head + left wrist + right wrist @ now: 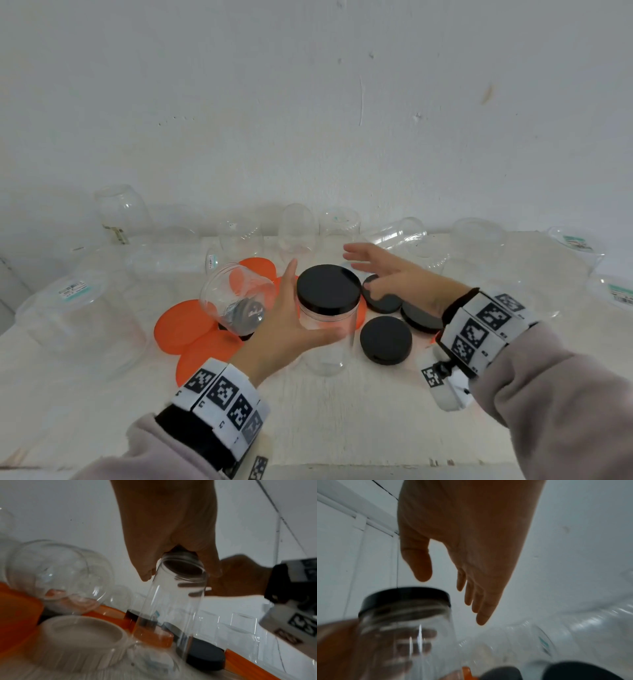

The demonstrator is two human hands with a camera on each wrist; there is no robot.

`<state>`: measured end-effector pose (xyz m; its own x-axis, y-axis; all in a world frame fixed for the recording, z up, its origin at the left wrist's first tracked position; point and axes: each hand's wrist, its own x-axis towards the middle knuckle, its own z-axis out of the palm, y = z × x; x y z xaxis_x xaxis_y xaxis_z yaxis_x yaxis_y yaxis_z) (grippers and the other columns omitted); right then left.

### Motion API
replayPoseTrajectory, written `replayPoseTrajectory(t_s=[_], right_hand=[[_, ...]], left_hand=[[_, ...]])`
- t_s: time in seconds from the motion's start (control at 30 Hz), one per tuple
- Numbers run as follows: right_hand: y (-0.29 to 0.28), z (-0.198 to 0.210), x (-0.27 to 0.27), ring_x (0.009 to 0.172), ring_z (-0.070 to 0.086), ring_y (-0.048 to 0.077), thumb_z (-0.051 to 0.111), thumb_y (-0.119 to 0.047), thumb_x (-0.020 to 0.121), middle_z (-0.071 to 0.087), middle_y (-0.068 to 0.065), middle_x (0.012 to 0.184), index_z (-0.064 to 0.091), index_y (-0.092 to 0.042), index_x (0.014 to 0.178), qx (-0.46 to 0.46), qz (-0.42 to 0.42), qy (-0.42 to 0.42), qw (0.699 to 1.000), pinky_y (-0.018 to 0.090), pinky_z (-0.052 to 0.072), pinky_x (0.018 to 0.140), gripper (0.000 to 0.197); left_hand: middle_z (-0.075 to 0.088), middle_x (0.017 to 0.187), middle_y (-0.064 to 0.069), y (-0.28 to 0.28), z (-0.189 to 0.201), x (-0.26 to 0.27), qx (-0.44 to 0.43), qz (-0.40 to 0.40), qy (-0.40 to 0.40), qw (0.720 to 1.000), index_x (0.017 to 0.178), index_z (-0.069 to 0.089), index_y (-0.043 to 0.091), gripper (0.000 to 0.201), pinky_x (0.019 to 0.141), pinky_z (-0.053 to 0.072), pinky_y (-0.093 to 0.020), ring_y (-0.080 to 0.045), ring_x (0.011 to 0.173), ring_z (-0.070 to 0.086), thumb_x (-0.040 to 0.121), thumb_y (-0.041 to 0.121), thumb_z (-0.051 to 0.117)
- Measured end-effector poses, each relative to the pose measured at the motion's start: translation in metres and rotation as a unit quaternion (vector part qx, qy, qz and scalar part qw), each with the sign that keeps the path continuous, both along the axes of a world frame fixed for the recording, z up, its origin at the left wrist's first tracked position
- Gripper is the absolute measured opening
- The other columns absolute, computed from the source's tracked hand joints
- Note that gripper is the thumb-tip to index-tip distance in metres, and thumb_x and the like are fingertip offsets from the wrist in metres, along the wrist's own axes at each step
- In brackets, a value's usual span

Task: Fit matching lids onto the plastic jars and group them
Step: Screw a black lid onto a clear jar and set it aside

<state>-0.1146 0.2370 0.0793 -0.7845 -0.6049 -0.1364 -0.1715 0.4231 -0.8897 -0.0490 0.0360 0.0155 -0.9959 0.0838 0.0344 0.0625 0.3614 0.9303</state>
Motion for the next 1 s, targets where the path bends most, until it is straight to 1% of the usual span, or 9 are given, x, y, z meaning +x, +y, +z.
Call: replayPoseTrajectory(t_s=[0.03,0.1,0.2,0.3,0.4,0.63,0.77,0.9,1.0], right_hand=[[-0.004,0.009,-0.001,0.137,0.033,0.009,0.062,-0.013,0.074,0.037,-0.007,0.148,0.03,-0.029,0.144,0.008,0.008,0.017,1.0,0.022,0.035,0.102,0.079],[-0.016,0.023,-0.001,0.136,0.032,0.006,0.065,-0.019,0.088,0.038,-0.011,0.146,0.031,-0.035,0.144,0.066,0.047,0.066,0.995,0.026,0.032,0.107,0.067],[-0.037,0.036,0.001,0.136,0.03,0.009,0.066,-0.042,0.086,0.031,-0.012,0.15,0.024,-0.037,0.148,0.221,0.118,0.147,0.957,0.029,0.03,0.108,0.076],[-0.054,0.045,0.001,0.133,0.034,0.017,0.07,-0.045,0.081,0.033,-0.007,0.146,0.023,-0.035,0.149,0.338,0.156,0.189,0.909,0.039,0.038,0.107,0.084],[-0.064,0.051,0.0,0.13,0.037,0.019,0.071,-0.042,0.08,0.035,-0.005,0.14,0.027,-0.034,0.148,0.395,0.178,0.205,0.878,0.041,0.042,0.103,0.081],[-0.067,0.054,-0.001,0.118,0.044,0.016,0.075,-0.038,0.076,0.039,-0.01,0.122,0.038,-0.035,0.143,0.405,0.199,0.223,0.864,0.038,0.048,0.096,0.076],[-0.066,0.054,-0.004,0.116,0.045,0.017,0.076,-0.034,0.075,0.041,-0.008,0.121,0.042,-0.036,0.14,0.399,0.22,0.228,0.861,0.039,0.048,0.096,0.074],[-0.065,0.054,-0.006,0.115,0.045,0.015,0.076,-0.03,0.074,0.041,-0.009,0.122,0.043,-0.041,0.139,0.394,0.243,0.229,0.856,0.039,0.046,0.097,0.074],[-0.064,0.056,-0.006,0.114,0.044,0.013,0.075,-0.021,0.073,0.041,-0.011,0.123,0.046,-0.044,0.136,0.38,0.262,0.218,0.86,0.039,0.047,0.096,0.073]], left_hand=[[0.031,0.124,0.041,0.002,-0.003,0.001,0.019,0.003,-0.006,1.0,0.146,-0.007,0.045,0.127,0.092,0.031,-0.007,0.016,0.116,0.036,0.06,0.044,0.086],[0.041,0.122,0.039,0.008,-0.008,0.001,0.05,0.008,0.007,0.999,0.145,0.01,0.041,0.111,0.083,0.039,-0.004,0.018,0.111,0.044,0.066,0.028,0.086],[0.058,0.113,0.029,0.012,-0.013,-0.001,0.062,0.012,0.043,0.997,0.127,0.038,0.04,0.078,0.077,0.043,-0.002,0.016,0.104,0.053,0.069,0.014,0.084],[0.059,0.113,0.028,0.012,-0.013,0.0,0.075,0.013,0.043,0.996,0.126,0.04,0.039,0.077,0.076,0.042,0.0,0.016,0.104,0.053,0.069,0.015,0.084],[0.057,0.111,0.036,0.011,-0.015,-0.001,0.073,0.012,0.048,0.996,0.125,0.039,0.04,0.076,0.077,0.041,0.001,0.017,0.105,0.052,0.069,0.015,0.084],[0.054,0.124,0.024,0.007,-0.022,-0.006,0.07,0.018,0.041,0.997,0.136,0.036,0.033,0.088,0.084,0.042,-0.003,0.013,0.112,0.049,0.066,0.021,0.087],[0.055,0.122,0.027,0.008,-0.02,-0.007,0.072,0.011,0.054,0.996,0.135,0.036,0.037,0.09,0.088,0.044,-0.011,0.011,0.114,0.05,0.063,0.025,0.089],[0.053,0.117,0.037,0.008,-0.015,-0.007,0.07,-0.003,0.072,0.995,0.124,0.035,0.053,0.085,0.082,0.04,0.0,0.015,0.113,0.049,0.059,0.033,0.086],[0.05,0.115,0.042,0.006,-0.014,-0.007,0.057,-0.015,0.085,0.995,0.109,0.035,0.075,0.085,0.081,0.038,0.003,0.02,0.111,0.046,0.063,0.024,0.086]])
